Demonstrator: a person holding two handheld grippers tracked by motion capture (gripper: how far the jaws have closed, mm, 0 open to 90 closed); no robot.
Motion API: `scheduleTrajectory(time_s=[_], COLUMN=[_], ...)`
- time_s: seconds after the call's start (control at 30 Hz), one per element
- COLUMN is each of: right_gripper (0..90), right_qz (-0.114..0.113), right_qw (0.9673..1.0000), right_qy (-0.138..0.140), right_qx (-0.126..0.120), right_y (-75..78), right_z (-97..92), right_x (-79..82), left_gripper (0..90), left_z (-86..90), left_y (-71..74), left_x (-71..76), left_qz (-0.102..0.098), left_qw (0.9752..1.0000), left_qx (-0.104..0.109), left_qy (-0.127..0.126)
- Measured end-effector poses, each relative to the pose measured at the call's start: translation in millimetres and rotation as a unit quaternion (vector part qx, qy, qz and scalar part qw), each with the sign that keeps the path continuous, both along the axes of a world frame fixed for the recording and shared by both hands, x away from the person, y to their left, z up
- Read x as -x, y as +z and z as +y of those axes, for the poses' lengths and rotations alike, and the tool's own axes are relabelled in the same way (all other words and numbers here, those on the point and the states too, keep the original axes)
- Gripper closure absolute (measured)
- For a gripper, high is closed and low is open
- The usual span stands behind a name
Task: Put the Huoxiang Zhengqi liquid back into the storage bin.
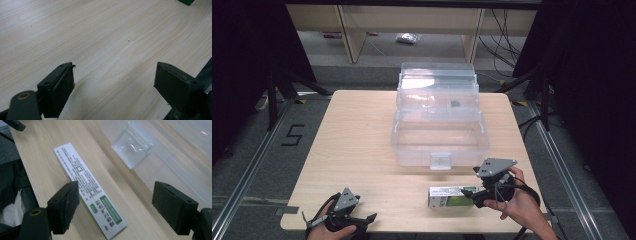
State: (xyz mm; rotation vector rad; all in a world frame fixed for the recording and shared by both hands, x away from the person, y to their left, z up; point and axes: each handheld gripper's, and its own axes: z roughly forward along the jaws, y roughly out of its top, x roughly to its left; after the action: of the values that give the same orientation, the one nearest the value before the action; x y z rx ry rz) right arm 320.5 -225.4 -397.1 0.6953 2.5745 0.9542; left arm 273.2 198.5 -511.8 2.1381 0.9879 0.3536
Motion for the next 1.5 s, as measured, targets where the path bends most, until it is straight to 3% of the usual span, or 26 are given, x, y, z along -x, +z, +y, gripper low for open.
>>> scheduleTrajectory(time_s=[0.17,0.2,0.27,0.47,0.67,0.77,0.8,0.87,0.97,1.0,1.03,1.1,1.13,1.2,1.23,1.27,1.3,1.33,1.4,1.5], right_gripper=[23.6,24.0,24.0,23.9,24.2,24.5,25.2,25.7,26.7,27.2,28.3,29.0,30.6,32.2,32.9,33.8,33.8,36.4,38.7,41.1], right_qz=[0.011,0.011,0.021,0.033,0.053,0.057,0.059,0.063,0.07,0.075,0.086,0.083,0.088,0.085,0.096,0.089,0.089,0.087,0.082,0.088], right_qw=[0.9996,0.9992,0.9984,0.9954,0.9874,0.9863,0.9831,0.9806,0.9792,0.9763,0.975,0.9745,0.9701,0.9683,0.9693,0.9672,0.9672,0.9649,0.961,0.959], right_qy=[0.019,0.027,0.037,0.061,0.094,0.093,0.103,0.109,0.105,0.117,0.112,0.115,0.131,0.139,0.118,0.133,0.133,0.127,0.147,0.14], right_qx=[0.017,0.028,0.037,0.066,0.116,0.124,0.139,0.15,0.159,0.166,0.172,0.174,0.184,0.189,0.193,0.197,0.197,0.213,0.22,0.23], right_y=[-1.2,-2.1,-3.5,-7.8,-16.7,-17.3,-17.8,-18.4,-19.0,-19.6,-21.1,-21.6,-23.3,-25.8,-25.6,-27.1,-27.1,-27.9,-29.1,-29.4], right_z=[8.9,13.1,18.4,28.5,43.5,47.1,50.4,53.1,55.5,56.6,58.3,59.3,62.0,65.1,66.2,68.3,68.3,69.9,70.9,72.7], right_x=[-4.2,-5.7,-5.4,-6.4,-10.2,-11.4,-13.3,-15.3,-16.0,-18.2,-19.0,-19.6,-22.0,-22.9,-20.3,-21.9,-21.9,-21.2,-24.0,-23.6], left_gripper=[15.6,15.6,15.6,15.6,15.6,15.6,15.6,15.6,15.6,15.6,15.6,15.6,15.6,15.6,15.6,15.6,15.6,15.6,15.6,15.6], left_z=[0.3,1.3,0.0,1.4,0.1,0.4,-0.2,1.3,-0.1,1.4,1.4,0.8,0.0,1.1,0.8,0.2,0.2,0.1,1.5,0.2], left_y=[-0.2,0.6,-0.4,0.7,-0.4,0.3,-0.1,1.0,-0.3,0.6,0.8,0.7,-0.1,0.4,0.4,0.3,0.3,-0.6,0.6,0.4], left_x=[-0.5,-0.3,0.0,-0.4,-0.7,-0.1,0.1,-0.4,-0.4,-0.3,-0.5,-0.5,-0.2,-0.5,-0.6,-0.1,-0.1,-0.6,-0.8,0.0], left_qz=[0.0,0.002,0.0,0.002,0.0,0.0,0.0,0.001,-0.001,0.002,0.001,-0.001,0.0,0.001,0.0,-0.001,-0.001,-0.002,0.001,-0.001], left_qw=[1.0,1.0,1.0,1.0,1.0,1.0,1.0,1.0,1.0,1.0,1.0,1.0,1.0,1.0,1.0,1.0,1.0,1.0,1.0,1.0], left_qx=[0.006,-0.005,0.005,-0.005,0.005,0.001,0.005,-0.002,0.004,-0.005,-0.004,-0.004,0.001,-0.001,0.002,0.0,0.0,0.003,-0.002,0.001], left_qy=[-0.001,-0.008,0.0,-0.007,0.002,-0.003,0.0,-0.007,0.0,-0.008,-0.008,-0.005,0.0,-0.005,-0.006,-0.002,-0.002,0.0,-0.009,-0.002])
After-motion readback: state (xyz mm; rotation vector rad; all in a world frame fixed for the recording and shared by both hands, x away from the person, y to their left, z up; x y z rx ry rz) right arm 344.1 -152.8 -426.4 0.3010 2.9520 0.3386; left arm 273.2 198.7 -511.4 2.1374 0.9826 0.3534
